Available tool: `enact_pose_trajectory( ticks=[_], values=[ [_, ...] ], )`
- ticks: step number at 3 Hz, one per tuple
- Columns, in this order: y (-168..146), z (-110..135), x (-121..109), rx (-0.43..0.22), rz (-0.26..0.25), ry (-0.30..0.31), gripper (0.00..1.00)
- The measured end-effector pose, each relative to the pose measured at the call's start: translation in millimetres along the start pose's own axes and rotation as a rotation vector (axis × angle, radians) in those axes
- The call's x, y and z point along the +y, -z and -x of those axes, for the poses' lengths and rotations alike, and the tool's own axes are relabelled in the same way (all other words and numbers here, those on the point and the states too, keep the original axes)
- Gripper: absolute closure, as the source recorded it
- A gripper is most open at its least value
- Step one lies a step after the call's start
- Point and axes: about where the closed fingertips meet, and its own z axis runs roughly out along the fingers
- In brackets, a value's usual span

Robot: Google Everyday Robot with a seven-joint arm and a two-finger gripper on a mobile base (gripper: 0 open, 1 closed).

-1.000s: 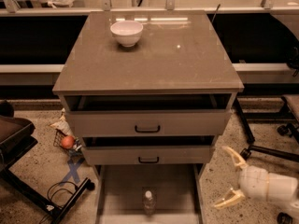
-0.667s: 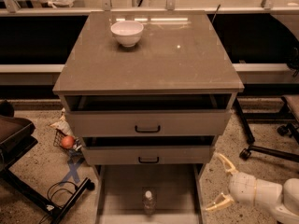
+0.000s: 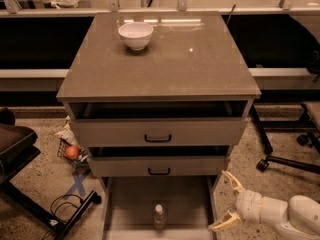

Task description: Pick water bottle from bottom drawer and place on counter

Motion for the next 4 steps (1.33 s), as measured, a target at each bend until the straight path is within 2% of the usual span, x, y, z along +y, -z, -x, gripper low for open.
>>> enact_pose_trajectory(
  ticks=[1, 2, 4],
  values=[
    [-28, -16, 7, -0.034, 0.0, -0.022, 0.0],
    [-98, -63, 29, -0.086, 0.014, -0.05, 0.0],
    [-194, -131, 62, -0.147, 0.081, -0.101, 0.0]
  ],
)
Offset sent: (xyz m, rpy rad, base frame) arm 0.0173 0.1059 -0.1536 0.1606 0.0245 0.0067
